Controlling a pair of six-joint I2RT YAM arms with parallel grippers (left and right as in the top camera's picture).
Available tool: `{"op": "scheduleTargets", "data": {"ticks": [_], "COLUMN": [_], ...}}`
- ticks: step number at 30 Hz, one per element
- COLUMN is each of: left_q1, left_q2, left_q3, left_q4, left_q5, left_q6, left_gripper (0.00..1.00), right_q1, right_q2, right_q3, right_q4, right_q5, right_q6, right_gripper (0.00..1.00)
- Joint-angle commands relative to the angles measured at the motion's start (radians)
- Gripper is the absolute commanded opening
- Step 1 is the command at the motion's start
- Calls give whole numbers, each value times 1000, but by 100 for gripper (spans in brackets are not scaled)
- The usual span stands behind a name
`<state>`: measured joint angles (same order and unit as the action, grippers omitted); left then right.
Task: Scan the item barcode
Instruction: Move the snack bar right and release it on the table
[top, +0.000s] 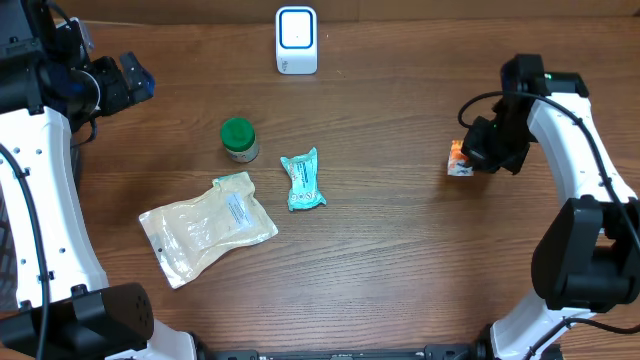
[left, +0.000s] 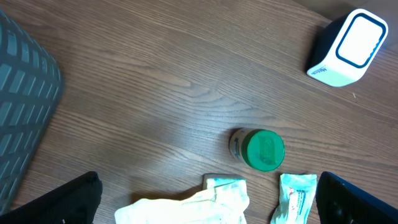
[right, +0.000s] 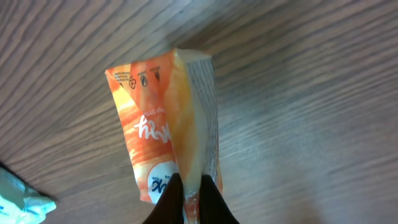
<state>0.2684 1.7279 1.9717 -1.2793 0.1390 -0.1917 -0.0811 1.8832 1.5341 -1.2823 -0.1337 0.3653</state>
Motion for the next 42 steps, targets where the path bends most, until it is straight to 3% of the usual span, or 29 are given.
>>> {"op": "scheduleTargets", "data": {"ticks": [1, 10, 18, 20, 24, 29, 34, 42], "left_q1": [-2, -2, -2, -2, -2, -2, -2, -2], "left_q2": [0, 0, 0, 0, 0, 0, 0, 0], "left_q3": [8, 8, 8, 8, 8, 8, 8, 8], "left_q4": [0, 0, 0, 0, 0, 0, 0, 0], "left_q5": [8, 8, 8, 8, 8, 8, 8, 8], "left_q6": [-14, -14, -14, -14, -14, -14, -14, -14], "left_gripper": [99, 100, 100, 100, 100, 99, 99, 100], "right_q1": [-17, -89, -188, -196, -197, -195, -172, 9], "right_q2": [-8, -8, -8, -8, -8, -8, -12, -48], "right_q3": [-46, -123, -140, -140, -140, -138, -72, 30], "right_q4": [49, 205, 245, 233, 213, 180, 80, -63], "right_q5": [-36, -6, 10, 10, 16, -5, -135, -278], "right_q6": [-22, 39, 57, 55, 53, 37, -87, -215], "right_gripper": [4, 4, 5, 22, 38, 43, 48, 48]}}
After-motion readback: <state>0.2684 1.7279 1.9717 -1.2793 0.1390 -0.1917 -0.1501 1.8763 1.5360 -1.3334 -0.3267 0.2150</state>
